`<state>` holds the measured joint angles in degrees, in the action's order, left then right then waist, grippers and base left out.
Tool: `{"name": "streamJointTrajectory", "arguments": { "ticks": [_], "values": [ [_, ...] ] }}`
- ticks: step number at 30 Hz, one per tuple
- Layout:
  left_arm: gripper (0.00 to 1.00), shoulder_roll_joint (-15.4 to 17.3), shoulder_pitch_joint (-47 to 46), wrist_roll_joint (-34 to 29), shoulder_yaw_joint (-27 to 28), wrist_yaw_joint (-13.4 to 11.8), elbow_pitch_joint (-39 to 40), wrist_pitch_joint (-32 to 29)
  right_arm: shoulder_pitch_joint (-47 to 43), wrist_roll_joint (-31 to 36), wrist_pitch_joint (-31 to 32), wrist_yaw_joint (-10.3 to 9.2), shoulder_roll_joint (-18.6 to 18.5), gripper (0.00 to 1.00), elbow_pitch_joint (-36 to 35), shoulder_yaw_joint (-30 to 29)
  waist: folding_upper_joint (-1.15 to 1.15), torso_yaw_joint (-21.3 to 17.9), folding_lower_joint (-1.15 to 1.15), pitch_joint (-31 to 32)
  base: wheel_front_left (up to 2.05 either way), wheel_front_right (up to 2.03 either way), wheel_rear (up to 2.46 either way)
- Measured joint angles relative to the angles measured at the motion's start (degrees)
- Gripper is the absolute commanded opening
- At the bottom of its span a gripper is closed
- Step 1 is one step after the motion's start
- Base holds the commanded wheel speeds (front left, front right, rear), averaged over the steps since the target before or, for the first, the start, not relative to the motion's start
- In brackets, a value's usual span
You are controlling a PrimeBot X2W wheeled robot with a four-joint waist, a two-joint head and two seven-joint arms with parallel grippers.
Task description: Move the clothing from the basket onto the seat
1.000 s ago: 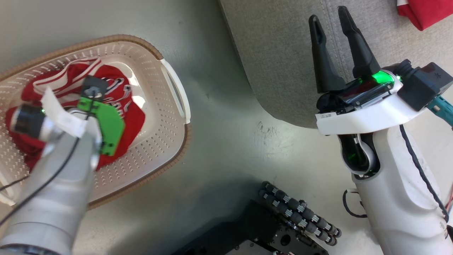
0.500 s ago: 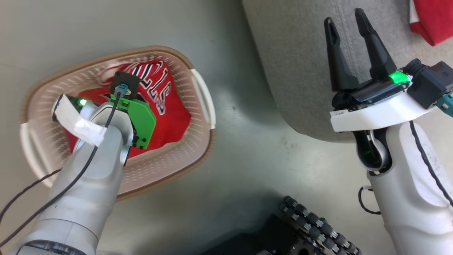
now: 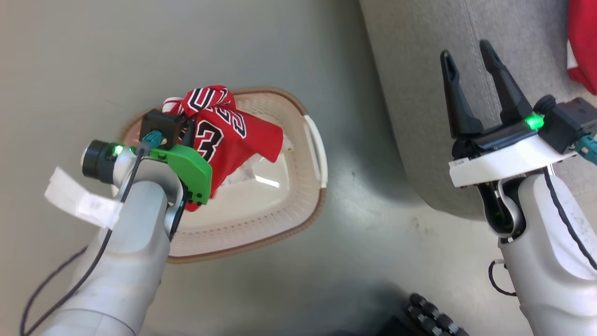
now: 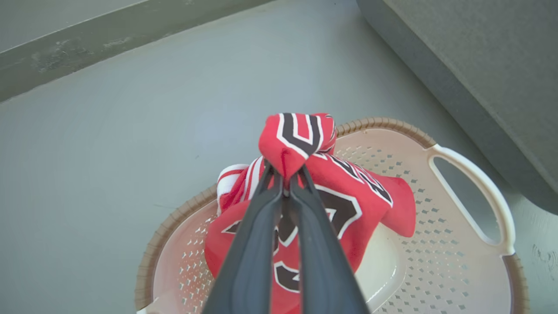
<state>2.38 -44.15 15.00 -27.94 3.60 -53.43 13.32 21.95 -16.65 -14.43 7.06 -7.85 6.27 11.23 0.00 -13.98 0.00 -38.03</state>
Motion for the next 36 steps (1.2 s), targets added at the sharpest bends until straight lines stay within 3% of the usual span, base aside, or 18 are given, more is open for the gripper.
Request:
{"name": "streamJointTrajectory", "arguments": {
  "ticks": [14,26,36],
  "values": [
    [0.00,-0.20,7.33,8.90,-1.07,1.00,10.18,0.92,-4.27,0.62,0.00,0.00,-1.46,1.00,3.60,-0.11,0.00,6.65,0.00,10.88,0.00,0.00,0.00],
    [0.00,-0.22,13.38,11.50,0.11,0.93,21.52,0.93,-10.84,0.56,0.01,-0.02,-0.98,1.00,6.89,0.35,0.00,11.17,0.00,20.97,0.00,0.00,0.00],
    [0.00,-0.21,18.13,13.07,-0.78,2.02,29.61,0.93,-14.69,0.51,0.37,-0.02,0.75,1.00,7.43,3.00,0.00,12.77,-0.01,29.17,0.00,0.00,0.00]
  ]
}}
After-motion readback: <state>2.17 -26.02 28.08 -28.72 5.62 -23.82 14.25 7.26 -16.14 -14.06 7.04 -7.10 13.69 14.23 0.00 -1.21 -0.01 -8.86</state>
